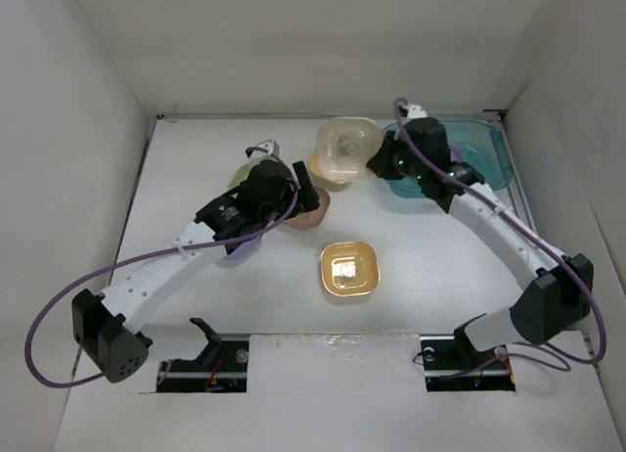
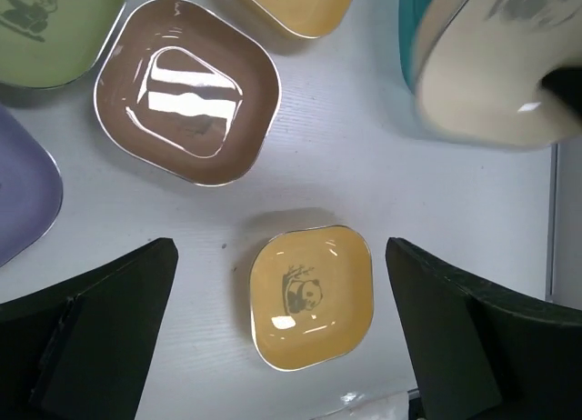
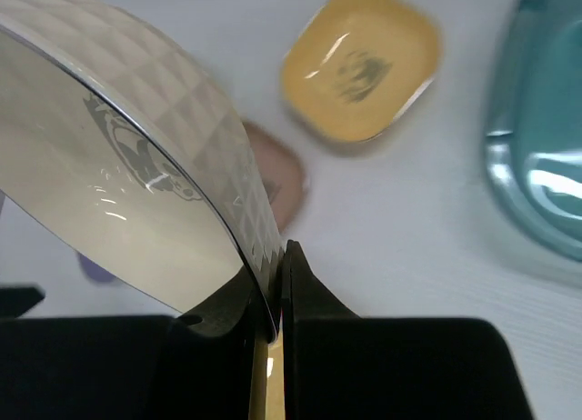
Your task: Place the plates into the plastic bin on the countertop
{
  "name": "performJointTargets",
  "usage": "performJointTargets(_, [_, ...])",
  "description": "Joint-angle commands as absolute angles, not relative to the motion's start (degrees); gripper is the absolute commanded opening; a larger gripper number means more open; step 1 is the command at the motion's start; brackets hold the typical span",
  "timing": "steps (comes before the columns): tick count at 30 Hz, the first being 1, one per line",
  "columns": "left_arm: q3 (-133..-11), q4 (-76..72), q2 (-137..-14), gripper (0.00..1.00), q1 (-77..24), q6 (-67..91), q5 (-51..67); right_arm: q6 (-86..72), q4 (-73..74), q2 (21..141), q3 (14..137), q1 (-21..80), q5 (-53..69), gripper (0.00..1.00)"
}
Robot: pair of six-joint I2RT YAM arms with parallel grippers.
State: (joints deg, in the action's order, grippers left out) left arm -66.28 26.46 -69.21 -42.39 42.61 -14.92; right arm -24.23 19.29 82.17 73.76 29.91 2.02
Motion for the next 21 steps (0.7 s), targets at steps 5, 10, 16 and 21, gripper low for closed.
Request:
performJointTargets(5, [-65.04, 20.92, -73.99, 1.00, -49.03, 45.43, -13.61, -24.26, 23.91, 86.12, 79.63, 9.97, -2.47, 0.00])
performJointTargets(10, [-66.18, 24.52, -84.17, 1.00, -58.61, 52.10, -18.37, -23.73, 25.04, 92.79, 80.94, 3.09, -1.23, 0.66])
performJointTargets(16, [-61.53, 23.21, -88.33, 1.00, -60.82, 56.77, -18.37, -24.26, 23.65, 89.57, 78.06, 4.48, -2.63, 1.00])
performJointTargets(21, [-56.78, 21.97, -88.33, 0.97, -60.82, 59.06, -17.75, -24.26, 23.64, 82.98, 76.82, 5.89, -3.43, 1.00])
